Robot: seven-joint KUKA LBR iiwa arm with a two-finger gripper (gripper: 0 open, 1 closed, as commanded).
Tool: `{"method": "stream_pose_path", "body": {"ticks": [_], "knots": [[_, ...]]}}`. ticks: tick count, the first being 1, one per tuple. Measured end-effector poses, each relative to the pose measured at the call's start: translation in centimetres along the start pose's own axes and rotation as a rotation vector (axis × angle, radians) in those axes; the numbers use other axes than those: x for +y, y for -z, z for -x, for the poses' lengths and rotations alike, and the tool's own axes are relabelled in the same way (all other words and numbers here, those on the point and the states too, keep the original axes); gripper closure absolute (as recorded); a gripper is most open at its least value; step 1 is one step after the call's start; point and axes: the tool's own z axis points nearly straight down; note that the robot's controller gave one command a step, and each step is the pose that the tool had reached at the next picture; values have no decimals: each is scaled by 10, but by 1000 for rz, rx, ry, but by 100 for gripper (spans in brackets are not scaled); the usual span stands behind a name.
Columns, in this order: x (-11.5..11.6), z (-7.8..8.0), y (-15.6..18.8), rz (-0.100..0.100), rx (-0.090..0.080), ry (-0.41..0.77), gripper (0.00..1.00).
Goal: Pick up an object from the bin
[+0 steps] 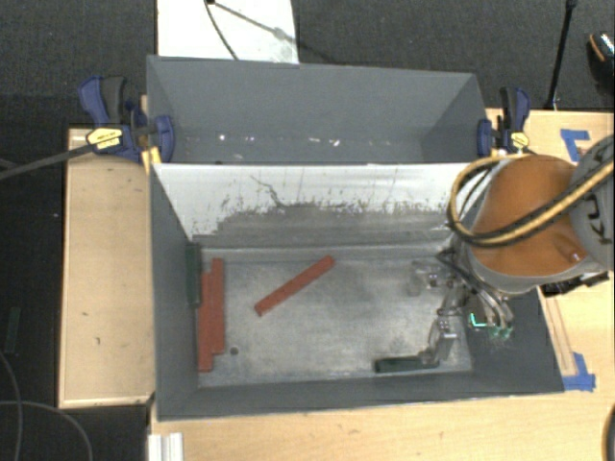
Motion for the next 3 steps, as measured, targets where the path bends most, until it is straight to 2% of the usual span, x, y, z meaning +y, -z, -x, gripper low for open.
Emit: {"method": "stream_pose_path", "body": {"ticks": [1, 2, 3], "knots": [[31, -10, -71, -2, -17, 313, 0], [31, -13, -73, -1, -8, 315, 100], [-3, 23, 72, -5, -18, 338, 100]]}}
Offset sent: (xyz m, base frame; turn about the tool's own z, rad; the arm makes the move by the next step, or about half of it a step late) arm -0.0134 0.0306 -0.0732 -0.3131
